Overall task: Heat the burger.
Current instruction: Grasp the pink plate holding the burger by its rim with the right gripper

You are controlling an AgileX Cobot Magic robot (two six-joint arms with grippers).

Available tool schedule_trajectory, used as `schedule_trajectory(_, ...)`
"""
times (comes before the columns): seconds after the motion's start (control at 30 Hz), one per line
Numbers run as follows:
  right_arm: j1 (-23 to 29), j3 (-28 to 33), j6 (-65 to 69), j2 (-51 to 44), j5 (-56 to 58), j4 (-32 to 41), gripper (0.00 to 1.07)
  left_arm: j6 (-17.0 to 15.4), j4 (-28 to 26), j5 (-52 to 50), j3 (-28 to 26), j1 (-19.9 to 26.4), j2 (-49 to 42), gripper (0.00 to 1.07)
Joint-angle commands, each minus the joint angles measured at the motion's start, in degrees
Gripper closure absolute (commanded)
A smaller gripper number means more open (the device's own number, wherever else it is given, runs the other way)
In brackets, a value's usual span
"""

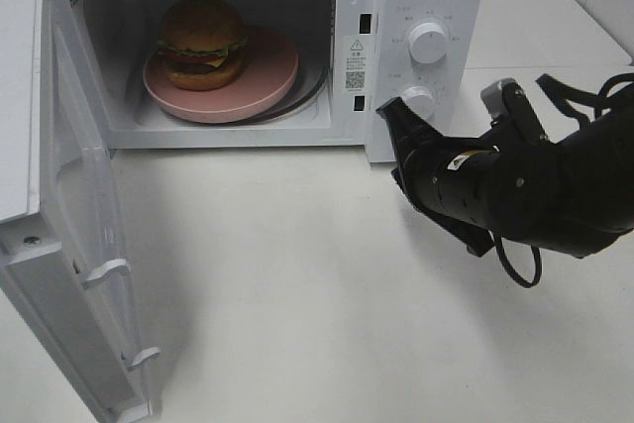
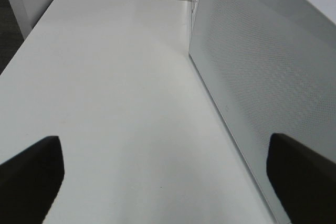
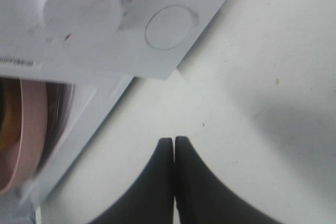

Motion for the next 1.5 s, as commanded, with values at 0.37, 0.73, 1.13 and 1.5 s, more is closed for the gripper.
schedule_trajectory(0.37, -0.1, 0.0, -8.8, -10.3, 19.6, -23.2, 1.06, 0.1, -0.5, -0.5, 0.2, 0.2, -1.0, 0.09)
schedule_trajectory(0.73, -0.1, -6.8, -15.0, -13.8, 42.9, -34.5, 1.06, 0.1, -0.5, -0.5, 0.2, 0.2, -1.0, 0.09)
schedule_trajectory(1.13, -0.1, -17.3, -43.0, -13.8, 70.5, -34.1, 1.04, 0.1, -0.5, -0.5, 0.2, 0.2, -1.0, 0.09)
schedule_trajectory(1.5, -0.1, -20.0, -81.2, -13.8, 79.5, -34.4, 1.02, 0.1, -0.5, -0.5, 0.2, 0.2, -1.0, 0.09)
